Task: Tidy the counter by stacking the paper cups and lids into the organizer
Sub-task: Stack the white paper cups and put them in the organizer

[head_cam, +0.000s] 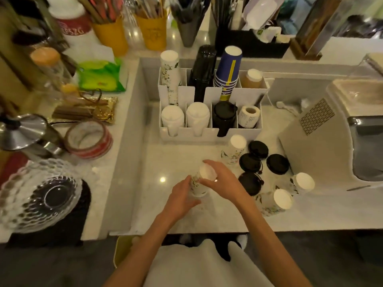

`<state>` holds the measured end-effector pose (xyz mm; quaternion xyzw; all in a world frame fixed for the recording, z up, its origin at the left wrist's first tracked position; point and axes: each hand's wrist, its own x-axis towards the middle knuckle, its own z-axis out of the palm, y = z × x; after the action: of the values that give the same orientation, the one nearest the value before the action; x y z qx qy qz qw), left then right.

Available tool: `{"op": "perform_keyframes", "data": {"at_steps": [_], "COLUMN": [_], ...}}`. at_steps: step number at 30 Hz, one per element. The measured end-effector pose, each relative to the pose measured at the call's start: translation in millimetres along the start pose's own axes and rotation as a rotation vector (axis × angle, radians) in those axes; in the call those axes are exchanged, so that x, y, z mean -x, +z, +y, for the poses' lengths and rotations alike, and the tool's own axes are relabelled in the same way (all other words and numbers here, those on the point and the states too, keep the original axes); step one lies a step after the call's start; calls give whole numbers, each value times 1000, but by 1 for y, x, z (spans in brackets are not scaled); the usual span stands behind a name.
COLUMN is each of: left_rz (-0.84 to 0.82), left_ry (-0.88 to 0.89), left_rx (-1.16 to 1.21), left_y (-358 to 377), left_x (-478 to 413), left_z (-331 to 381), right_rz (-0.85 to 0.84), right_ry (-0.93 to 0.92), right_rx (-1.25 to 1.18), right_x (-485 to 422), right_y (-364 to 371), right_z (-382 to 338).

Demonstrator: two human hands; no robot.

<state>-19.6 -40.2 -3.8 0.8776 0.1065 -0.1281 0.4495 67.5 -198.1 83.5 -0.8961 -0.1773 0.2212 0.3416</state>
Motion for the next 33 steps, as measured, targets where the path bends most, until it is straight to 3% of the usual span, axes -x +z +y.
{"op": "perform_keyframes", "data": {"at_steps": [5, 11, 15, 17, 20, 21, 25, 29, 33], "left_rz": [156, 212, 231, 235, 236, 242, 276, 289, 304], "left_ry": [-62, -76, 24, 63, 97, 108, 168, 177, 172], "left_rx": [160, -35, -76, -88, -120, -133, -160, -167, -166], "left_y": [-7, -5, -9, -13, -18, -18, -17, -12, -11], "left_x": [-5, -13, -17, -21, -33, -37, -45, -46, -45], "left_z": [-13, -27, -43, -47, -48, -48, -51, -58, -61], "right_rz": [-122, -161, -250, -100, 438, 524, 357, 364, 238], "right_ry": [-117, -186, -161, -151, -121, -36, 353, 380, 410], "right_rx": [36, 86, 48, -16, 111, 160, 378, 557, 647], "right_x": [-9, -14, -22, -29, -51, -59, -85, -94, -95], "right_y": [20, 36, 32, 17, -15, -27, -58, -65, -70], "right_z": [-22, -22, -18, -16, -5, 0, 20, 34, 39]}}
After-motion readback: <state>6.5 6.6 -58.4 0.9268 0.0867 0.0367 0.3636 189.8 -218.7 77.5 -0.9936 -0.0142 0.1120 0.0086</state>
